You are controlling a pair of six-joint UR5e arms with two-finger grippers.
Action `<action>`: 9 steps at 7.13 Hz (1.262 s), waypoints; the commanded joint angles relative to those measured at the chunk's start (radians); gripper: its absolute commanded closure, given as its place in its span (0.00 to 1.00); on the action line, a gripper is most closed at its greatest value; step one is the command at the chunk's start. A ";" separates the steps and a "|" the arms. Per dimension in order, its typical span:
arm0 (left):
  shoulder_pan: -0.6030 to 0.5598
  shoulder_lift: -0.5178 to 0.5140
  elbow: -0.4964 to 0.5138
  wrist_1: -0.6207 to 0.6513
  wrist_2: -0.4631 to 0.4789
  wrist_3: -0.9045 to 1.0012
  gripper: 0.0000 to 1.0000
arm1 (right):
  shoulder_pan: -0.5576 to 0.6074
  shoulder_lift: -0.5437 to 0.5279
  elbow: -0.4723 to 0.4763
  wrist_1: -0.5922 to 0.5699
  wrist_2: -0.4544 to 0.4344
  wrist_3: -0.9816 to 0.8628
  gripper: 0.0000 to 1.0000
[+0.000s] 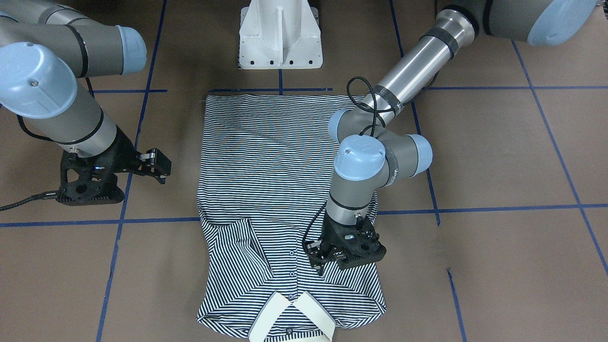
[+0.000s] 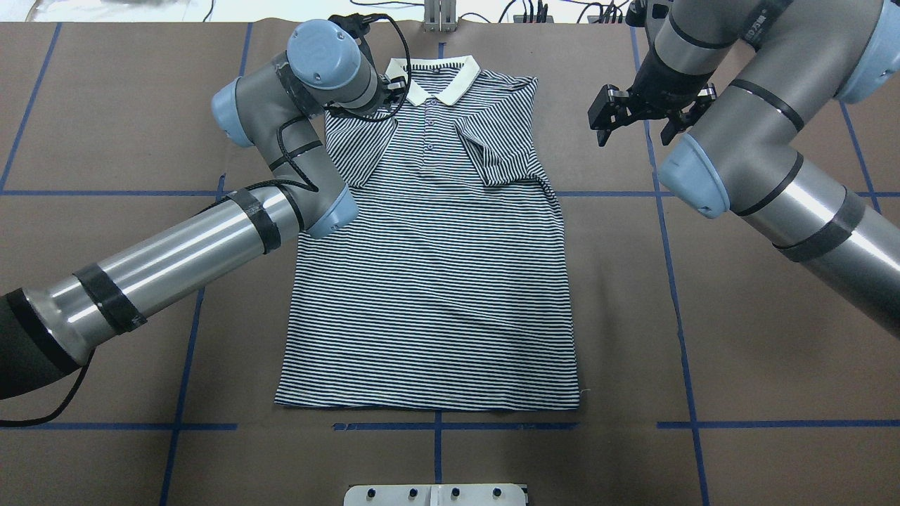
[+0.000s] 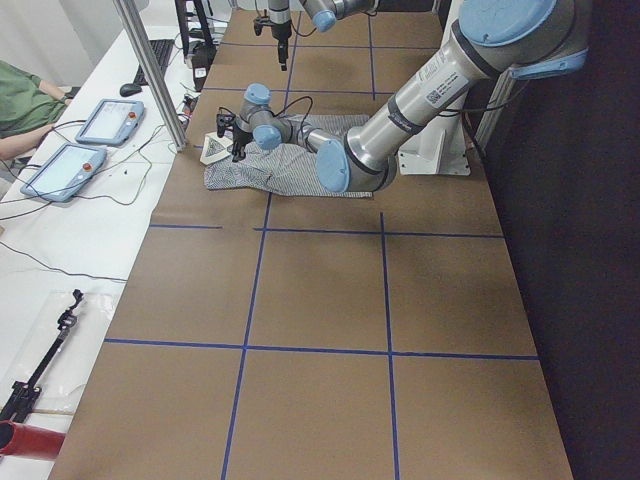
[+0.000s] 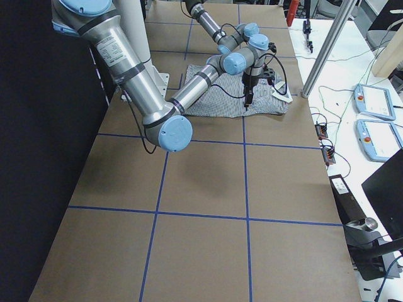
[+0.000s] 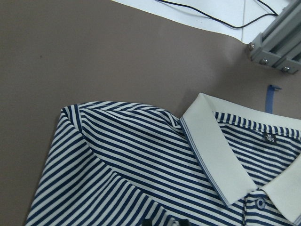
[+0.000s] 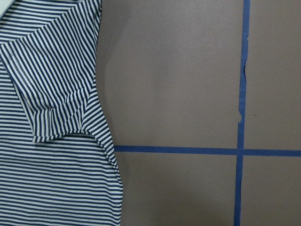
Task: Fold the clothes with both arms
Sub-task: 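Release the sleeve with the left gripper while the right gripper moves to the hem corner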
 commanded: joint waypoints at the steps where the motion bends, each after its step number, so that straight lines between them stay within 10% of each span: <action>1: 0.000 0.085 -0.161 0.017 -0.044 0.012 0.00 | -0.023 -0.020 0.033 0.004 -0.002 0.041 0.00; 3: 0.005 0.234 -0.435 0.180 -0.144 0.017 0.00 | -0.124 -0.188 0.170 0.189 -0.043 0.259 0.00; 6: 0.031 0.436 -0.847 0.468 -0.135 0.137 0.00 | -0.467 -0.386 0.313 0.452 -0.359 0.707 0.00; 9: 0.057 0.510 -0.931 0.472 -0.100 0.135 0.00 | -0.742 -0.394 0.337 0.394 -0.627 0.868 0.00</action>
